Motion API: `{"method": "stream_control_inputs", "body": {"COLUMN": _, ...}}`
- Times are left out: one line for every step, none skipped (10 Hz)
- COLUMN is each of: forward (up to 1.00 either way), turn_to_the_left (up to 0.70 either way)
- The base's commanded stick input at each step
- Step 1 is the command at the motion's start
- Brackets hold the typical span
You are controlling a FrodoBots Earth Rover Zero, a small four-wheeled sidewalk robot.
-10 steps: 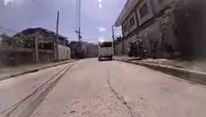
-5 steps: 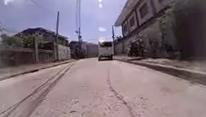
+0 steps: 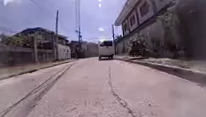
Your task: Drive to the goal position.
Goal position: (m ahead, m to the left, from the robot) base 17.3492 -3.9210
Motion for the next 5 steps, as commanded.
{"method": "stream_control_inputs", "body": {"forward": 1.00, "turn_to_the_left": 0.00}}
{"method": "stream_control_inputs", "body": {"forward": 1.00, "turn_to_the_left": 0.00}}
{"method": "stream_control_inputs", "body": {"forward": 1.00, "turn_to_the_left": 0.00}}
{"method": "stream_control_inputs", "body": {"forward": 1.00, "turn_to_the_left": 0.00}}
{"method": "stream_control_inputs", "body": {"forward": 1.00, "turn_to_the_left": 0.00}}
